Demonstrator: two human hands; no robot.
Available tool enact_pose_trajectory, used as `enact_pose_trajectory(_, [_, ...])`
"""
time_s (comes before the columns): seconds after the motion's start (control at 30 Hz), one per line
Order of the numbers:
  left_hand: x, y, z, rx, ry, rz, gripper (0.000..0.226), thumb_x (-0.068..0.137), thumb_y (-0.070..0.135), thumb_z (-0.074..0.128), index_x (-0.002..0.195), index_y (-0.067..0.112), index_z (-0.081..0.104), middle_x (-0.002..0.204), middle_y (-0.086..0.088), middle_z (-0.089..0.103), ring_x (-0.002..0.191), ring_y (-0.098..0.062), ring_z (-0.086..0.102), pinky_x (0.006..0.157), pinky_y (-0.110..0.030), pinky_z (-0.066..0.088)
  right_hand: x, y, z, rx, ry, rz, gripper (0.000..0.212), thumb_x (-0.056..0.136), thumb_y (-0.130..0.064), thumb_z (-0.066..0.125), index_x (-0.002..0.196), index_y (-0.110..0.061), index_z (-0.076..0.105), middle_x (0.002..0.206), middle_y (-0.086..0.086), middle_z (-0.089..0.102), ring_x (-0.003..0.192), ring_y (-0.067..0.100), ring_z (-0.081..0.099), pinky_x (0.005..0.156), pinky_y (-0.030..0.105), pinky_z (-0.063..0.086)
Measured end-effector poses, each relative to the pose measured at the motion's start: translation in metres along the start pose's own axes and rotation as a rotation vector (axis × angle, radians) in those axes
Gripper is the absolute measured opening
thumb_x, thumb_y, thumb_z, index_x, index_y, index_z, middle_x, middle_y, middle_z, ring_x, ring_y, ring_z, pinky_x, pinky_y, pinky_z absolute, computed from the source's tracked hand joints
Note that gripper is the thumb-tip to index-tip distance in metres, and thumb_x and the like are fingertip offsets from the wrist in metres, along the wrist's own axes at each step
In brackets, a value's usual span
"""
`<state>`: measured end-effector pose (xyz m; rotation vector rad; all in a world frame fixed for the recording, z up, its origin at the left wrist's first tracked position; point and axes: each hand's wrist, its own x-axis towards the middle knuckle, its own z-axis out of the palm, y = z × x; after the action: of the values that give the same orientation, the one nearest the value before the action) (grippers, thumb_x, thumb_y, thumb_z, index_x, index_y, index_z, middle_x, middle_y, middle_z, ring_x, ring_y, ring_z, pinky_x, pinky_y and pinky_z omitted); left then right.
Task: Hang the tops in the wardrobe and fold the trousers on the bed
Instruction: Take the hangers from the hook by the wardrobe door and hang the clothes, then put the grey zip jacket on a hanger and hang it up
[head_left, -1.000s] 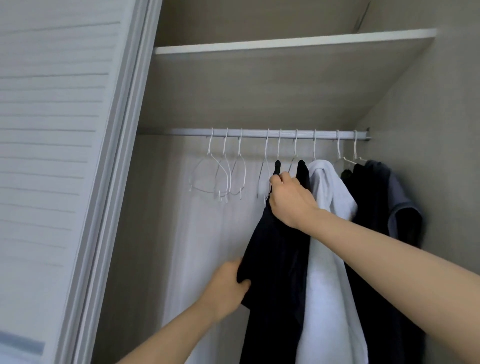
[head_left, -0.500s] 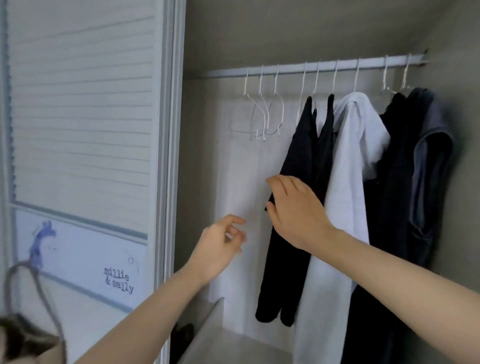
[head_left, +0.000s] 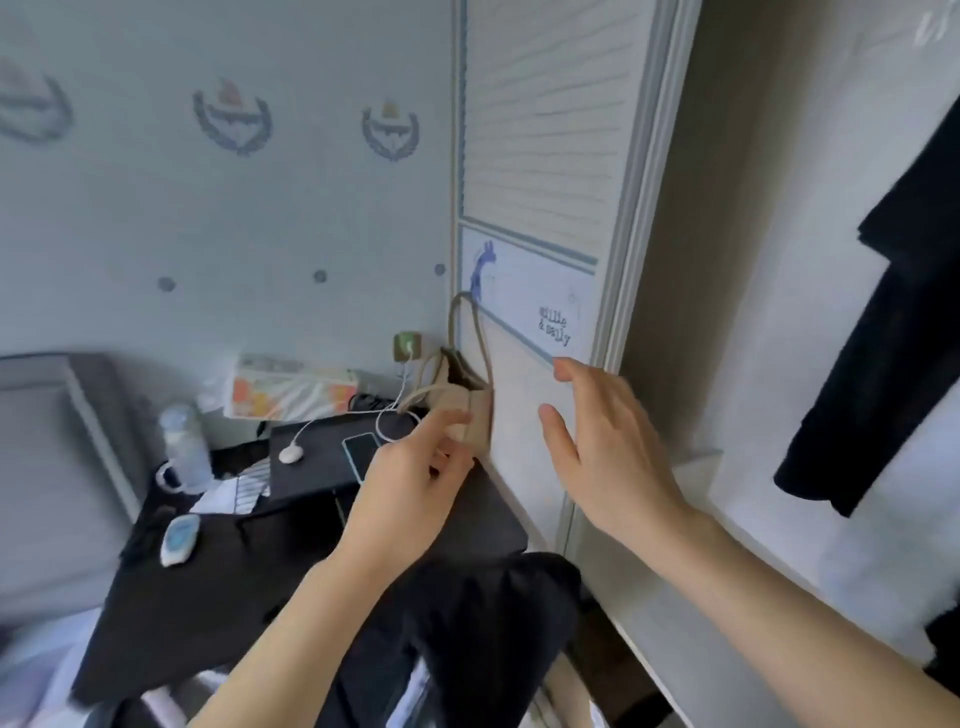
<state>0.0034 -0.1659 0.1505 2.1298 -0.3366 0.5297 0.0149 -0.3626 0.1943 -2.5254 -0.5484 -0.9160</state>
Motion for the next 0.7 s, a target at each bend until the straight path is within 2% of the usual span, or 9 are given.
enact_pose_trajectory(0.1, [-0.085,-0.006,-0.014,0.019,0.131,-0.178,0.024,0.095,0.034,0.051,0.117,0.043,0.055,0.083,0.022,0.068,0.082,0.002,0.066,0.072,-0.015,0.052,-0.039,-0.035,0.016,0.138,-0.043,-0.097,0.040,0.095,-0.035,0.039,0.128,-0.013,0.046,0.113,0.004,0.062,0.104,0.025,0.055,0.086,0.034,0.046])
enact_pose_trajectory(0.27, [-0.241,0.000,-0.042,0.085,0.352,-0.501,0.022,0.093,0.034,0.053,0.108,0.050,0.056,0.082,0.027,0.067,0.072,0.006,0.063,0.061,-0.010,0.045,-0.116,-0.117,0.043,0.389,-0.228,-0.221,0.040,0.095,-0.025,0.050,0.131,-0.007,0.048,0.114,0.005,0.060,0.107,0.023,0.053,0.090,0.034,0.046])
enact_pose_trajectory(0.33, [-0.293,0.004,-0.053,0.119,0.425,-0.605,0.022,0.093,0.035,0.053,0.101,0.055,0.055,0.079,0.022,0.068,0.068,0.000,0.065,0.058,-0.013,0.048,-0.146,-0.154,0.051,0.467,-0.326,-0.282,0.039,0.096,-0.023,0.052,0.131,-0.006,0.049,0.115,0.005,0.060,0.108,0.023,0.053,0.091,0.036,0.046])
enact_pose_trajectory(0.4, [-0.346,0.006,-0.067,0.119,0.537,-0.709,0.028,0.096,0.024,0.055,0.098,0.053,0.056,0.074,0.016,0.070,0.061,-0.007,0.067,0.052,-0.014,0.049,-0.177,-0.195,0.059,0.544,-0.417,-0.356,0.038,0.096,-0.022,0.053,0.130,-0.006,0.049,0.115,0.005,0.060,0.107,0.024,0.053,0.089,0.037,0.046])
enact_pose_trajectory(0.47, [-0.395,0.008,-0.080,0.145,0.618,-0.799,0.027,0.096,0.018,0.055,0.102,0.045,0.057,0.071,0.014,0.071,0.061,-0.005,0.067,0.059,-0.016,0.051,-0.206,-0.233,0.065,0.612,-0.516,-0.411,0.037,0.096,-0.022,0.053,0.129,-0.006,0.050,0.112,0.006,0.061,0.105,0.024,0.052,0.088,0.035,0.045])
enact_pose_trajectory(0.53, [-0.447,0.008,-0.093,0.220,0.673,-0.909,0.024,0.095,0.023,0.056,0.105,0.045,0.056,0.074,0.014,0.069,0.067,-0.002,0.065,0.069,-0.026,0.053,-0.235,-0.274,0.072,0.673,-0.600,-0.480,0.036,0.096,-0.023,0.052,0.127,-0.006,0.051,0.108,0.006,0.061,0.105,0.024,0.053,0.089,0.037,0.045])
enact_pose_trajectory(0.63, [-0.523,0.009,-0.114,0.250,0.768,-1.055,0.028,0.095,0.026,0.055,0.098,0.053,0.052,0.073,0.016,0.068,0.065,-0.001,0.064,0.062,-0.026,0.052,-0.281,-0.333,0.084,0.723,-0.725,-0.579,0.035,0.096,-0.024,0.051,0.128,-0.009,0.050,0.107,0.003,0.061,0.104,0.024,0.053,0.087,0.038,0.046])
enact_pose_trajectory(0.7, [-0.580,0.008,-0.129,0.225,0.842,-1.173,0.029,0.095,0.027,0.056,0.095,0.055,0.051,0.072,0.009,0.069,0.062,-0.003,0.063,0.062,-0.032,0.053,-0.319,-0.377,0.094,0.735,-0.818,-0.636,0.035,0.096,-0.024,0.050,0.127,-0.008,0.050,0.109,0.005,0.063,0.106,0.026,0.052,0.088,0.038,0.045])
